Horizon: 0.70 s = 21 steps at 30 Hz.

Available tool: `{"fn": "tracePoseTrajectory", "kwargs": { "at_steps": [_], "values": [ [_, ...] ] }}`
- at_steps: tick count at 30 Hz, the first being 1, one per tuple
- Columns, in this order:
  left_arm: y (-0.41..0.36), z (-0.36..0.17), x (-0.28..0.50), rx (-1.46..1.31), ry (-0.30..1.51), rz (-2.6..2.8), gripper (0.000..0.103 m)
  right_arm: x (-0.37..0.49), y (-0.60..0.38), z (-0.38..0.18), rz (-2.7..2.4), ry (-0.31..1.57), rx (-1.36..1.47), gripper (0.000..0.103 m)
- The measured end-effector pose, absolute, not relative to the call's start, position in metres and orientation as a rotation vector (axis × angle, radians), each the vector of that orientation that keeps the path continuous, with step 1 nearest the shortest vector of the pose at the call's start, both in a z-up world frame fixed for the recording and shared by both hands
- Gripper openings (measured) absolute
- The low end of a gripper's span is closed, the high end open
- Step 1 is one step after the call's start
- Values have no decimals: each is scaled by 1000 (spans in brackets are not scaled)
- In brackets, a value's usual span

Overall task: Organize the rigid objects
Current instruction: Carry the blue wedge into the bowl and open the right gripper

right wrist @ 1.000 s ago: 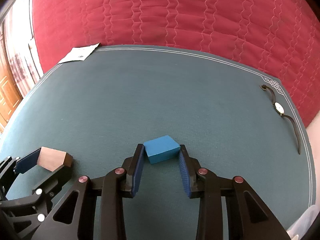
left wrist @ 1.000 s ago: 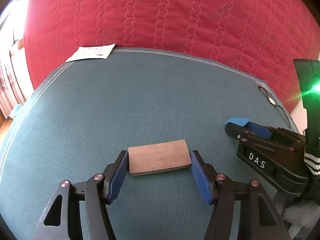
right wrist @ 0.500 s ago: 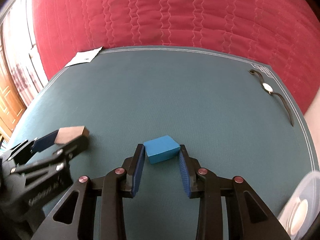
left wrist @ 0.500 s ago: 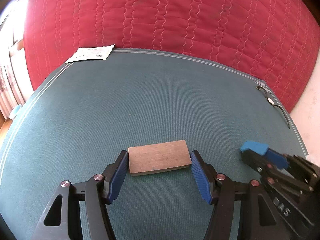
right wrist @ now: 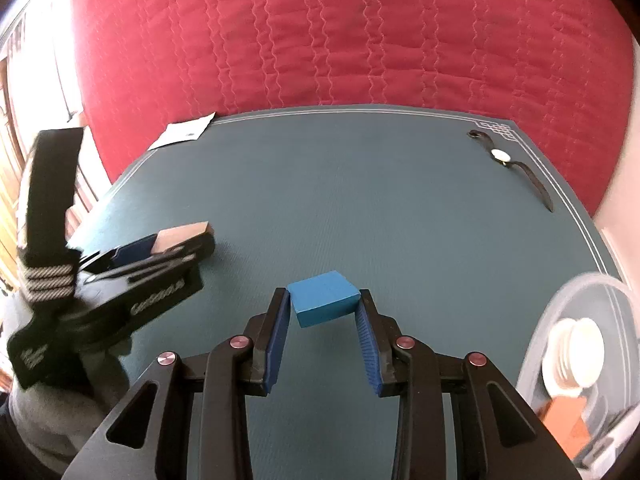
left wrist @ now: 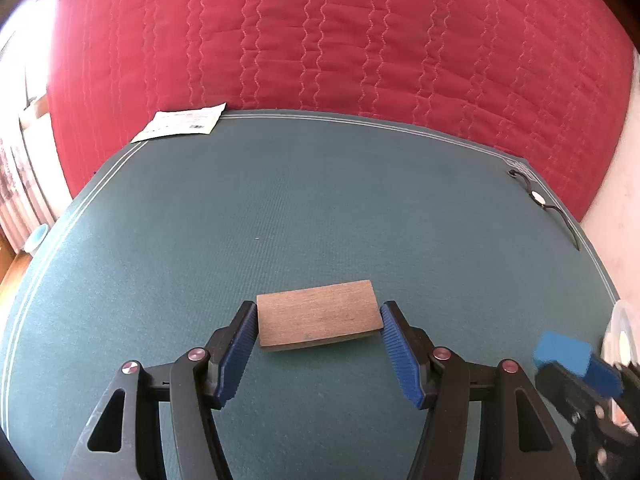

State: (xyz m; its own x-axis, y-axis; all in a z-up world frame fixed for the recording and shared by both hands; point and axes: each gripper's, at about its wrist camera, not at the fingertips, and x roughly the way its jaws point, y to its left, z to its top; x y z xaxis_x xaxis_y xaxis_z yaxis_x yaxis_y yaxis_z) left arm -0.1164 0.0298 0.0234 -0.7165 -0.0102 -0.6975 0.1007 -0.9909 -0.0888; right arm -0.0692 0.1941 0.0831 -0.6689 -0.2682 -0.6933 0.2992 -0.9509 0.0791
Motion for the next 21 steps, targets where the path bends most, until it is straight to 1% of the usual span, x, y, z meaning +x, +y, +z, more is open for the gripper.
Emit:
{"fn": "tracePoseTrajectory", "kwargs": {
  "at_steps": [5,12,21],
  "values": [
    [36,24,-114,1156,169,-2865,65,-48,203,85,-2628,44,1065,34],
    [53,24,-106,1159,124,-2904,65,-27,224,91,-2657,-32,1056,34],
    [89,23,-87,1168,33,-2987,65,-7,252,94,-2711,-91,1056,35]
  ]
}}
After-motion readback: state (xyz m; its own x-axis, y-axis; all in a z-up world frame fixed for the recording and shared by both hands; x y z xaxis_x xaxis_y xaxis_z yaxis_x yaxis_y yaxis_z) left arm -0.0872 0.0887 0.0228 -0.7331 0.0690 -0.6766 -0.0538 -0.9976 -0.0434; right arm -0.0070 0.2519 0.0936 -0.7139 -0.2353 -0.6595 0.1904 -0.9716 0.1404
